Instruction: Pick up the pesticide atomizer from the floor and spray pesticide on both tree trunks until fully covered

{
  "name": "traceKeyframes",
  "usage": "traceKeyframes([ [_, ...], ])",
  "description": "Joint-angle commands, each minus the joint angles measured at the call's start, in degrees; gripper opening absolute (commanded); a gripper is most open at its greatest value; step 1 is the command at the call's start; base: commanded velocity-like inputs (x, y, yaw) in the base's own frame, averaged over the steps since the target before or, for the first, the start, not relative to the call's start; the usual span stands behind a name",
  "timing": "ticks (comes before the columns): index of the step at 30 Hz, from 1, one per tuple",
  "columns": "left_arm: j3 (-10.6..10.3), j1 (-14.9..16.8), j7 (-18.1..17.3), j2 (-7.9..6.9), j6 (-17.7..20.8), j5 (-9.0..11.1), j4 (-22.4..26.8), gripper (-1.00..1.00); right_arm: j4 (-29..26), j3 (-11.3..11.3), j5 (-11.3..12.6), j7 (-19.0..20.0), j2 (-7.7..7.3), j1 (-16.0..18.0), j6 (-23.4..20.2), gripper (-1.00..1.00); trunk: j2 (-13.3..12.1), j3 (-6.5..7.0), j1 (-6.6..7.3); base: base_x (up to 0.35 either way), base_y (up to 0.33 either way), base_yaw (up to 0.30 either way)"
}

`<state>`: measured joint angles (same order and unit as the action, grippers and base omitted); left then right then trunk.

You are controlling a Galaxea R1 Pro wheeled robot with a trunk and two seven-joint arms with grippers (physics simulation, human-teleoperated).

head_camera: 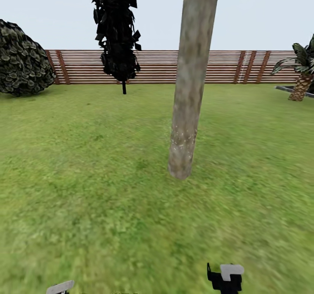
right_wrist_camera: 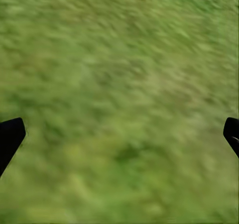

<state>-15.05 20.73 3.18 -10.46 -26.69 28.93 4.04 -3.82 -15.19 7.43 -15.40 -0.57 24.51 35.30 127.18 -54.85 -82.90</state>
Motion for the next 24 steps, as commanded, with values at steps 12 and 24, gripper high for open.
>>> traceKeyframes([
  [12,-0.5,0.0,0.3,0.00,-0.1,0.2,0.0,-1.00,0.0,-0.5,0.6,-0.1,-0.04,0.0,0.1,1.00,0.0,-0.05,0.01,0.000,0.000,0.285],
  [24,-0.5,0.1,0.9,0.08,-0.1,0.4,0.1,-1.00,0.0,-0.5,0.6,-0.1,-0.04,0.0,0.1,1.00,0.0,-0.05,0.01,0.000,0.000,0.285],
])
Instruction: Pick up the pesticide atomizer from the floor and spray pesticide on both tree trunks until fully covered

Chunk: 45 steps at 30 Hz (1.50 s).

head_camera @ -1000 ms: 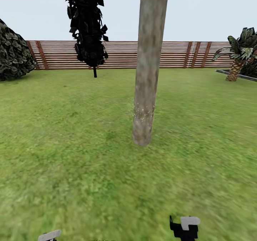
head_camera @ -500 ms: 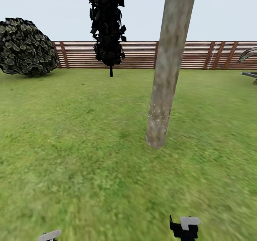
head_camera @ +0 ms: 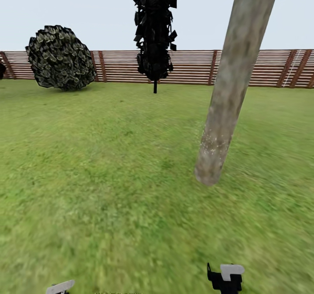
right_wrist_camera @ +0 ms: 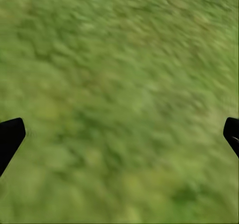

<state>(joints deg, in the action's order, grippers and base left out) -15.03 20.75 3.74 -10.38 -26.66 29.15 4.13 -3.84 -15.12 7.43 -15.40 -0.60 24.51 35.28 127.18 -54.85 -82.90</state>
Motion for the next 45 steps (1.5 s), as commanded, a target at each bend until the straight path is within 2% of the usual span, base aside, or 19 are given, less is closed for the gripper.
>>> traceKeyframes([
  [1,-0.5,0.0,0.4,-0.05,-0.1,0.1,0.0,-1.00,0.0,-0.5,0.6,-0.1,-0.02,0.0,0.2,1.00,0.0,-0.05,0.01,0.000,0.000,0.285],
  [15,-0.4,0.0,0.4,-0.08,-0.1,0.1,-0.1,-1.00,0.0,-0.5,0.6,-0.1,-0.02,0.0,0.2,1.00,0.0,-0.05,0.01,-0.191,-0.115,0.285],
  [45,-0.4,0.0,0.4,-0.08,-0.1,0.0,-0.1,-1.00,0.0,-0.5,0.6,-0.2,-0.02,0.0,0.2,1.00,0.0,-0.25,0.01,-0.003,-0.001,0.285],
])
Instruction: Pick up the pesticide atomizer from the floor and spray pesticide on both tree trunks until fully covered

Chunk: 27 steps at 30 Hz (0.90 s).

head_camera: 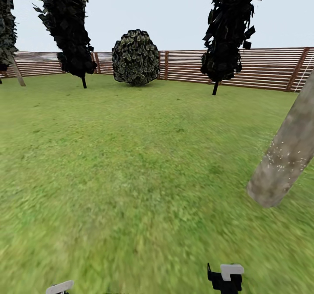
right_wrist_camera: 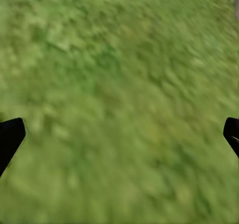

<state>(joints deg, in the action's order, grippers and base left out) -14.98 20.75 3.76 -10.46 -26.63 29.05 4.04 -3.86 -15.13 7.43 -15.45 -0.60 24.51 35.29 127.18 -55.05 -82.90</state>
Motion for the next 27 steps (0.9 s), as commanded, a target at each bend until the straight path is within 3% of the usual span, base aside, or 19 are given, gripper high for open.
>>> traceKeyframes([
  [1,-0.5,0.1,0.4,0.00,-0.1,0.1,0.0,-1.00,0.0,-0.5,0.6,-0.1,-0.02,0.0,0.1,1.00,0.0,-0.05,0.01,0.000,0.000,0.285],
  [16,-0.5,0.1,0.4,0.00,-0.2,0.1,0.0,-1.00,0.0,-0.6,0.6,-0.3,0.05,0.0,0.2,1.00,0.0,-0.05,0.01,0.000,0.000,0.285],
  [21,-0.5,0.1,0.4,0.00,-0.2,0.1,0.0,-1.00,0.0,-0.6,0.6,-3.3,0.07,0.0,0.2,1.00,0.0,-0.05,0.01,0.000,0.000,0.285],
  [27,-0.5,0.0,0.4,0.00,-0.2,0.1,0.0,-1.00,0.0,-0.6,0.6,-3.7,0.07,0.0,0.2,1.00,0.0,-0.05,0.01,0.000,0.000,0.285],
])
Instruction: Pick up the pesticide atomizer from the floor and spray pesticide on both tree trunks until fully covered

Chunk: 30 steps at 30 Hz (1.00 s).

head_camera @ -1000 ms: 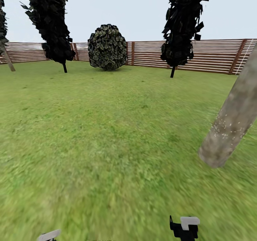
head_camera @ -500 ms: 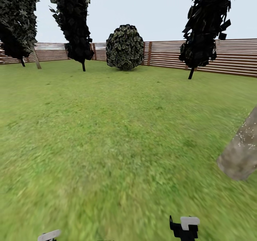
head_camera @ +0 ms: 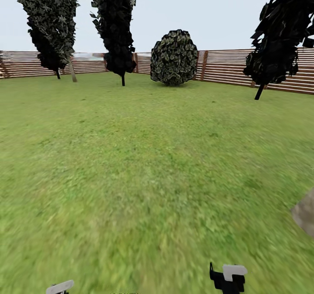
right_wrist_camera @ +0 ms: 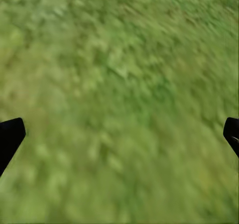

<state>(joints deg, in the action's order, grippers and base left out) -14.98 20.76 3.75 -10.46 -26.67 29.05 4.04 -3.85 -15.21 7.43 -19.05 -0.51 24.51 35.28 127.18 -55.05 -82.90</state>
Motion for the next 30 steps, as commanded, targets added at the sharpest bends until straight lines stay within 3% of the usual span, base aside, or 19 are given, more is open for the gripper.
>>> traceKeyframes([
  [1,-0.5,0.0,0.4,0.00,-0.1,0.1,0.0,-1.00,0.0,-0.5,0.6,-0.1,-0.02,0.0,0.1,1.00,0.0,-0.05,0.01,0.000,0.000,0.285],
  [30,-0.5,0.0,0.4,0.00,-0.1,0.1,0.0,-1.00,0.0,-0.5,0.6,0.0,-0.02,0.0,0.1,1.00,0.0,-0.55,0.01,-0.021,0.015,0.285],
])
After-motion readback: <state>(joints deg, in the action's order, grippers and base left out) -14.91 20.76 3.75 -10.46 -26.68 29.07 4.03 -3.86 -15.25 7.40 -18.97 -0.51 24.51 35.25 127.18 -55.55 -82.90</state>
